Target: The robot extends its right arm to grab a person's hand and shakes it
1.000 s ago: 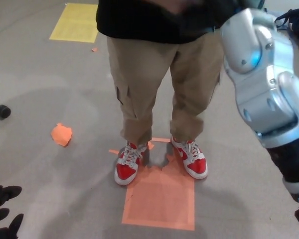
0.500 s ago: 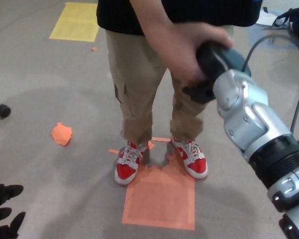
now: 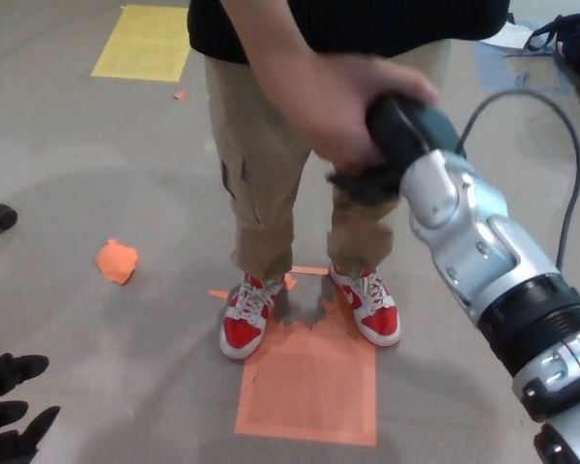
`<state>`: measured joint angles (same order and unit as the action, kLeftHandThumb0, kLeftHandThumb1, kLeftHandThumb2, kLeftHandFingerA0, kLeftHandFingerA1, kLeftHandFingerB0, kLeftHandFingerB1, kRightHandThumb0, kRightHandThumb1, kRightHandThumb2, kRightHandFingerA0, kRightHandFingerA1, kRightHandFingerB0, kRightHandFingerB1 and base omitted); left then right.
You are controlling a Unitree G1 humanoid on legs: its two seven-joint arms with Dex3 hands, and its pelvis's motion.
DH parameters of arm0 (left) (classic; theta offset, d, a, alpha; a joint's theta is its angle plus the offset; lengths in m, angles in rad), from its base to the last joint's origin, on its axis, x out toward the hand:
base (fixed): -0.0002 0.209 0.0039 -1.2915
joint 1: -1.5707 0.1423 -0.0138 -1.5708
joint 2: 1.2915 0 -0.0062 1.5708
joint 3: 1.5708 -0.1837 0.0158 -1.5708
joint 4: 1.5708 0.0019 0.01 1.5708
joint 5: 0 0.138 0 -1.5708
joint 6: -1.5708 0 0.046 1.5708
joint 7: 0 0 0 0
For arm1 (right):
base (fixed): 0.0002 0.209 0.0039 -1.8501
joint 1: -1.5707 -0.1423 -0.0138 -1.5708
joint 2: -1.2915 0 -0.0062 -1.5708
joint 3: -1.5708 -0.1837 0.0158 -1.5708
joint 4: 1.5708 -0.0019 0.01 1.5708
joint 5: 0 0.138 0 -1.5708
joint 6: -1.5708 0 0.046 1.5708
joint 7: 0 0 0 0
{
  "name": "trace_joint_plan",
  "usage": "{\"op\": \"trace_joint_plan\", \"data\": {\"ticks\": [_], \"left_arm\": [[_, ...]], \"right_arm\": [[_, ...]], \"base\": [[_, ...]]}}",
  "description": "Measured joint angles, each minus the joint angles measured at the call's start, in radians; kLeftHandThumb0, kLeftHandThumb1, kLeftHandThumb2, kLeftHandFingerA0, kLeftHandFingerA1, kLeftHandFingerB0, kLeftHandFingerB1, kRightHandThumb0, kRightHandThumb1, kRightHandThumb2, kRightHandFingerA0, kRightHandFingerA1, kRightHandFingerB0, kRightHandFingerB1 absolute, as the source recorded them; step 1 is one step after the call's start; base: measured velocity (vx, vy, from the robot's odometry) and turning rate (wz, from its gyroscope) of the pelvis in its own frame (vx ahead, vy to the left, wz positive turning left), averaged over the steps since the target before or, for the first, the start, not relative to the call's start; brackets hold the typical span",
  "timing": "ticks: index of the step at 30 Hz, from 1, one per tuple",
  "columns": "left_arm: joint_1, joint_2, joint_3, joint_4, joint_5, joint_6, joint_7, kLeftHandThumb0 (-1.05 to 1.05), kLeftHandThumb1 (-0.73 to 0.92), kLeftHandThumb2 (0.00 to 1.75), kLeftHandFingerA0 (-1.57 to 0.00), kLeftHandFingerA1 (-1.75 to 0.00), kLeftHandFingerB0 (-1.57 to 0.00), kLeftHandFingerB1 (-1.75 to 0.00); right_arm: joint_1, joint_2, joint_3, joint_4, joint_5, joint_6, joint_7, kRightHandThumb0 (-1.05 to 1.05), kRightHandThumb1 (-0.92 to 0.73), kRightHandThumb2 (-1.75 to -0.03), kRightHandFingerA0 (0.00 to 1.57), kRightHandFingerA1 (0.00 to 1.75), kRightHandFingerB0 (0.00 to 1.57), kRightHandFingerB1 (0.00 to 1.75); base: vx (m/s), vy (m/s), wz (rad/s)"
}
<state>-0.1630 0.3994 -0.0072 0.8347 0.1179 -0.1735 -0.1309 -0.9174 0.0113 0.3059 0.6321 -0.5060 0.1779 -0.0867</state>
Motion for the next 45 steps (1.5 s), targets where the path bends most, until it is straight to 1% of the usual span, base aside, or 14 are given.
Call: {"op": "trace_joint_plan", "data": {"ticks": [1, 3, 4, 9, 16, 17, 19, 20, 26, 30, 31, 33, 34, 45], "left_arm": [[0.000, 0.000, 0.000, 0.000, 0.000, 0.000, 0.000, -0.46, 0.74, 0.73, -0.25, -0.42, -0.19, -0.38], [-0.001, 0.000, 0.000, 0.000, -0.001, 0.000, 0.000, -0.46, 0.73, 0.73, -0.25, -0.42, -0.19, -0.38], [-0.001, 0.000, -0.001, 0.000, -0.001, 0.000, 0.000, -0.24, 0.61, 1.08, -0.12, -0.52, -0.10, -0.51], [-0.001, 0.000, -0.001, 0.000, -0.001, 0.000, 0.000, -0.46, 0.72, 0.73, -0.26, -0.43, -0.20, -0.39], [-0.001, 0.000, -0.001, -0.004, -0.001, 0.000, 0.000, -0.24, 0.61, 1.08, -0.12, -0.52, -0.10, -0.51], [-0.001, 0.001, -0.001, -0.008, -0.001, 0.001, 0.000, -0.45, 0.71, 0.72, -0.27, -0.43, -0.20, -0.39], [-0.001, 0.006, -0.001, -0.014, 0.000, 0.002, 0.000, -0.46, 0.72, 0.73, -0.26, -0.43, -0.20, -0.39], [-0.002, 0.006, 0.000, -0.017, 0.000, 0.003, 0.000, -0.47, 0.73, 0.73, -0.25, -0.43, -0.20, -0.39], [-0.010, 0.006, -0.005, -0.015, 0.002, 0.002, 0.001, -0.43, 0.74, 0.72, -0.24, -0.41, -0.18, -0.38], [-0.012, 0.006, -0.005, -0.012, 0.001, 0.002, 0.000, -0.44, 0.73, 0.72, -0.26, -0.43, -0.20, -0.39], [-0.014, 0.006, -0.005, -0.011, 0.001, 0.002, 0.000, -0.23, 0.62, 1.08, -0.12, -0.52, -0.10, -0.51], [-0.017, 0.006, -0.005, -0.010, 0.001, 0.002, 0.000, -0.23, 0.62, 1.08, -0.12, -0.52, -0.11, -0.51], [-0.019, 0.006, -0.005, -0.010, 0.001, 0.002, 0.000, -0.43, 0.73, 0.72, -0.26, -0.43, -0.21, -0.39], [-0.025, 0.014, -0.005, 0.016, 0.002, 0.001, 0.000, -0.46, 0.73, 0.73, -0.25, -0.43, -0.20, -0.39]], "right_arm": [[0.000, 0.000, -0.004, -0.029, 0.000, 0.000, 0.000, -0.07, -0.78, -0.77, 1.09, 1.07, 0.67, 1.14], [0.000, 0.000, -0.017, -0.121, 0.001, 0.000, 0.002, -0.13, -0.85, -0.65, 1.05, 1.05, 0.67, 1.10], [0.000, 0.000, -0.022, -0.155, 0.001, 0.000, 0.003, -0.15, -0.81, -0.64, 1.07, 0.89, 0.75, 0.79], [0.001, -0.002, -0.051, -0.328, 0.000, 0.013, 0.012, -0.07, -0.79, -0.68, 1.06, 1.13, 0.68, 1.13], [0.065, -0.021, -0.084, -0.540, -0.002, 0.052, 0.041, -0.09, -0.74, -0.75, 1.09, 1.13, 0.77, 1.07], [0.086, -0.024, -0.085, -0.571, -0.003, 0.064, 0.047, -0.07, -0.76, -0.70, 1.09, 1.10, 0.76, 1.03], [0.108, -0.026, -0.085, -0.592, -0.003, 0.080, 0.056, -0.06, -0.73, -0.65, 1.06, 1.11, 0.74, 1.05], [0.118, -0.025, -0.079, -0.582, -0.004, 0.086, 0.058, -0.04, -0.45, -0.54, 1.04, 1.09, 0.71, 1.08], [0.129, -0.018, -0.020, -0.326, -0.008, 0.095, 0.060, -0.15, -0.32, -0.57, 0.97, 0.98, 0.75, 0.94], [0.128, -0.012, 0.000, -0.178, -0.006, 0.092, 0.055, -0.18, -0.66, -0.58, 1.00, 1.09, 0.72, 1.05], [0.124, -0.008, 0.000, -0.125, -0.003, 0.088, 0.053, -0.18, -0.63, -0.57, 0.98, 1.11, 0.72, 1.08], [0.119, -0.002, -0.001, -0.059, 0.001, 0.080, 0.052, -0.16, -0.43, -0.53, 0.94, 1.15, 0.73, 1.16], [0.113, 0.004, -0.001, -0.011, 0.003, 0.071, 0.051, -0.17, -0.54, -0.55, 0.97, 1.14, 0.72, 1.14], [0.038, 0.063, -0.006, 0.263, 0.046, -0.099, 0.035, -0.17, -0.69, -0.62, 1.07, 0.88, 0.78, 0.74]], "base": [[0.00, 0.000, 0.00], [0.00, 0.000, 0.00], [0.00, 0.000, 0.00], [0.00, 0.000, 0.00], [0.00, 0.000, 0.00], [0.00, 0.000, 0.00], [0.00, 0.000, 0.00], [0.00, 0.000, 0.00], [0.00, 0.000, 0.00], [0.00, 0.000, 0.00], [0.00, 0.000, 0.00], [0.00, 0.000, 0.00], [0.00, 0.000, 0.00], [0.00, 0.000, 0.00]]}}
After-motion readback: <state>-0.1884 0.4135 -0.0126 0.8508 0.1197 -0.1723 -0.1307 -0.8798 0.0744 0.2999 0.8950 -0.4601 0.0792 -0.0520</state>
